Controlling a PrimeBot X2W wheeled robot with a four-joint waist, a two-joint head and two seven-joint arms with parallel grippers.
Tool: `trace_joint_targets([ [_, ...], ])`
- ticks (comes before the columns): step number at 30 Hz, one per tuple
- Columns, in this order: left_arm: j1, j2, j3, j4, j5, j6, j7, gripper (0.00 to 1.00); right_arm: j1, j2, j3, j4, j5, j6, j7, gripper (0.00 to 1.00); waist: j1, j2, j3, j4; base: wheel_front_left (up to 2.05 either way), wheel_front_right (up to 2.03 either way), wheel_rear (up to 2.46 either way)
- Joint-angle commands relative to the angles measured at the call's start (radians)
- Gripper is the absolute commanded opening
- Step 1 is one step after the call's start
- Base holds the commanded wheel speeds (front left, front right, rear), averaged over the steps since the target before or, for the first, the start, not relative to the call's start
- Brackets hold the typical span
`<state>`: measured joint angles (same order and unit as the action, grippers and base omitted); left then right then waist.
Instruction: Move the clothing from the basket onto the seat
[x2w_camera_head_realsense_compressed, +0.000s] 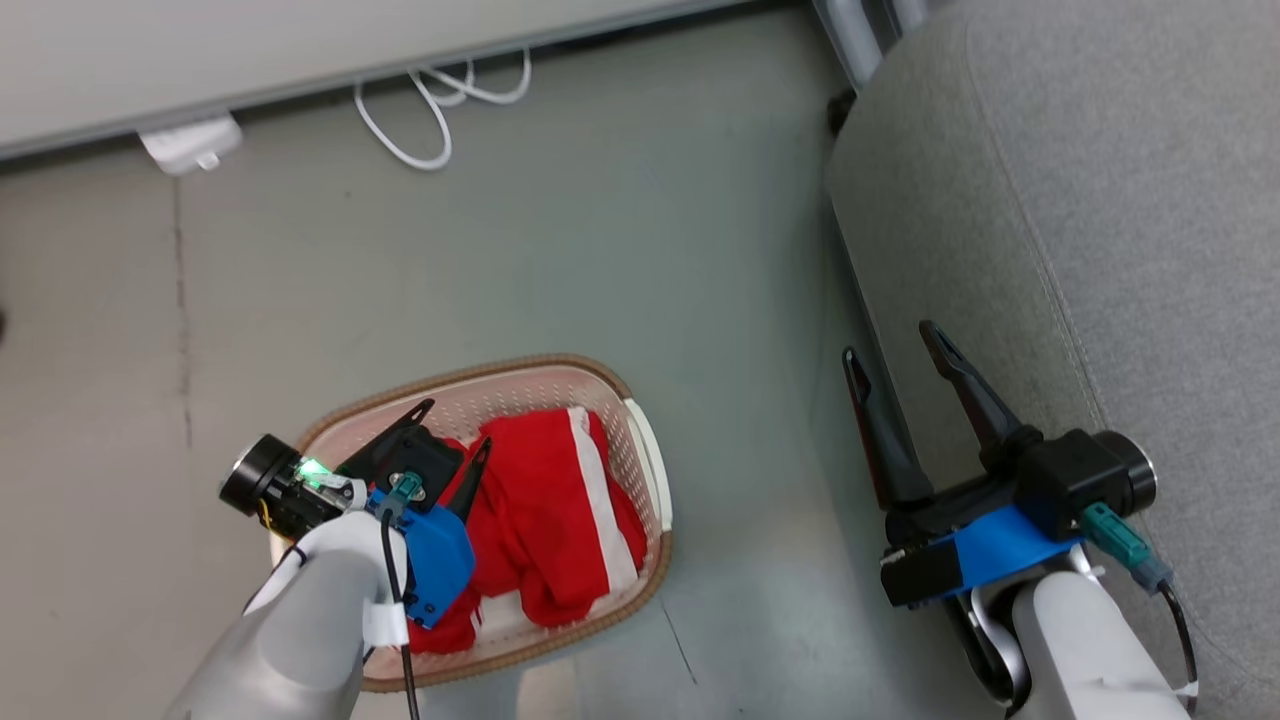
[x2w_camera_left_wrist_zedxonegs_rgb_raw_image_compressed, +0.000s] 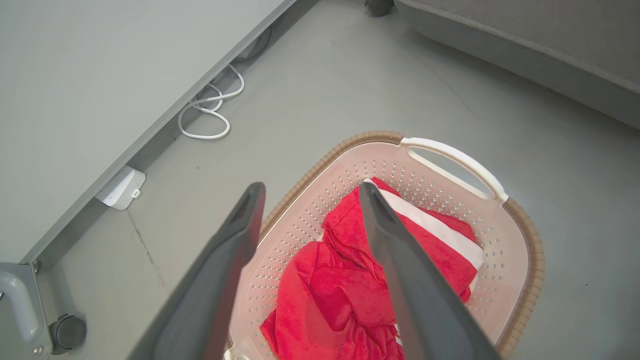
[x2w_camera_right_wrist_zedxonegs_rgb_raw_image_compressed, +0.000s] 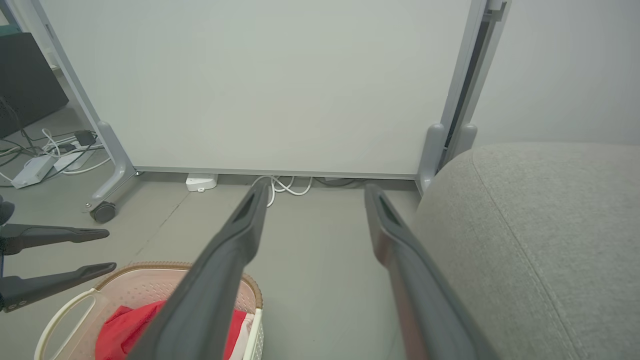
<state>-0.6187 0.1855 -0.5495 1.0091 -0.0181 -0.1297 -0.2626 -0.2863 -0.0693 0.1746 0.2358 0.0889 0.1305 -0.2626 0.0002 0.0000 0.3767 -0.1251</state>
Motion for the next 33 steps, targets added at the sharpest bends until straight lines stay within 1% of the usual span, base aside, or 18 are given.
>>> trace_joint_targets([
  [1, -0.036, 0.005, -0.02, 0.02, -0.008, 0.0, -0.003, 1.0, -0.024, 0.004, 0.002, -0.006, -0.006, 0.0, -0.003, 1.0, -0.0002, 0.0, 0.073, -0.035, 0.0, 0.0, 0.0],
  [6, -0.111, 0.02, -0.129, 0.134, -0.05, 0.0, -0.001, 1.0, -0.072, 0.008, 0.011, -0.02, -0.012, 0.0, -0.003, 1.0, -0.0002, 0.0, 0.172, -0.058, 0.0, 0.0, 0.0],
  [10, -0.163, 0.028, -0.197, 0.198, -0.09, 0.0, 0.027, 1.0, -0.106, 0.01, 0.011, -0.035, -0.015, 0.0, -0.003, 1.0, -0.0002, 0.0, 0.25, -0.072, 0.0, 0.0, 0.0],
  [19, -0.235, 0.061, -0.325, 0.245, -0.187, 0.0, 0.14, 1.0, -0.153, 0.012, -0.007, -0.07, -0.024, 0.0, -0.003, 1.0, -0.0002, 0.0, 0.383, -0.092, 0.0, 0.0, 0.0],
  [26, -0.294, 0.093, -0.379, 0.258, -0.268, 0.0, 0.254, 1.0, -0.181, 0.014, -0.015, -0.096, -0.029, 0.0, -0.003, 1.0, -0.0002, 0.0, 0.477, -0.094, 0.0, 0.0, 0.0],
  [33, -0.341, 0.117, -0.4, 0.264, -0.338, 0.0, 0.337, 1.0, -0.209, 0.017, -0.013, -0.123, -0.024, 0.0, -0.003, 1.0, -0.0002, 0.0, 0.552, -0.098, 0.0, 0.0, 0.0],
])
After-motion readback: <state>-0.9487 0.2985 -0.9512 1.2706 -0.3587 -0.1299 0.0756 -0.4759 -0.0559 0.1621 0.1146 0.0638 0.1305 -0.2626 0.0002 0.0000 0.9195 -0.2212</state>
